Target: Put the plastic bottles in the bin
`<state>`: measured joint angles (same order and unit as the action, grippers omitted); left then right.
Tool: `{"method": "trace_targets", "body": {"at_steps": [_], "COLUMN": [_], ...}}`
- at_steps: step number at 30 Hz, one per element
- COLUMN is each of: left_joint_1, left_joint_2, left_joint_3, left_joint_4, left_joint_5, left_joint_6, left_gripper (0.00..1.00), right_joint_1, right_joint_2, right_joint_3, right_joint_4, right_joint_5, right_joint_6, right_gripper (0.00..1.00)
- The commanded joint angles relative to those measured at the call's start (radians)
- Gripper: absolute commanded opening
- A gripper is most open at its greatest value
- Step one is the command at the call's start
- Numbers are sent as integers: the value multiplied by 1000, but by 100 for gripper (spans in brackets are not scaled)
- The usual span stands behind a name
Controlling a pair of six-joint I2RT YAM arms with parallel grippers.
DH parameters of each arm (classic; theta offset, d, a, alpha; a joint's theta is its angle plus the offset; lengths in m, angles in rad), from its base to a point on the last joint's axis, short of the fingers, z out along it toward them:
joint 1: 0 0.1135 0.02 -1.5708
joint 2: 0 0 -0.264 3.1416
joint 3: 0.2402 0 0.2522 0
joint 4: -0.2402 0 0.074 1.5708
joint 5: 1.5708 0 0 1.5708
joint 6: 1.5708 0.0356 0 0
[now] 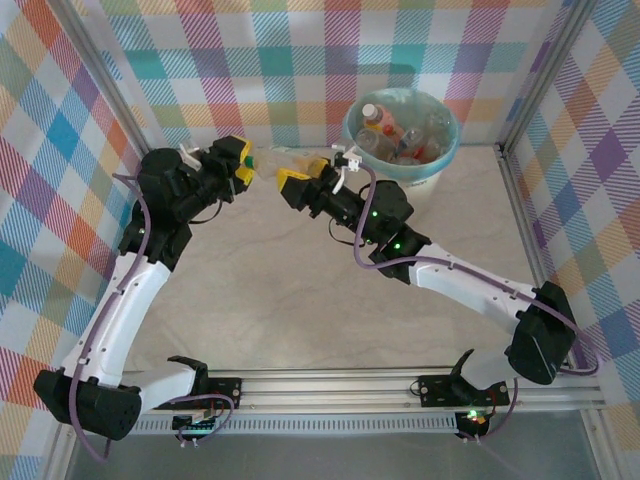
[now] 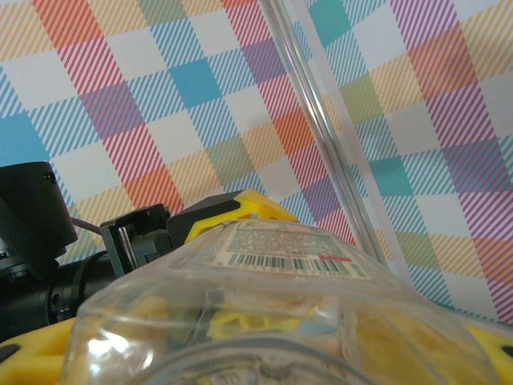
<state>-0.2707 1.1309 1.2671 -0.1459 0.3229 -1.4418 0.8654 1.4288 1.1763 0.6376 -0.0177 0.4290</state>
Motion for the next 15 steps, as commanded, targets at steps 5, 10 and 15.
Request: {"method": "trace_targets", "body": {"at_steps": [5,10,15], "left_joint_1": [-2,-2,-9], "left_joint_2": [-86,-89,-67], "left_joint_3": [103,166,198], "left_joint_4": [-223,-347,-433], "left_joint_5": [-162,-196,-175], "left_joint_6": [245,426,576], "left_gripper": [81,84,87], "right_joint_1": [-9,-95,-273], "right_joint_2": [-148,-192,-117], "right_joint_3": [87,278,548], "right_joint_4": [-272,-663,-1079], "right_joint_5": [135,168,171], "right_joint_6": [-206,-400,-476], "right_gripper": [54,55,54]}}
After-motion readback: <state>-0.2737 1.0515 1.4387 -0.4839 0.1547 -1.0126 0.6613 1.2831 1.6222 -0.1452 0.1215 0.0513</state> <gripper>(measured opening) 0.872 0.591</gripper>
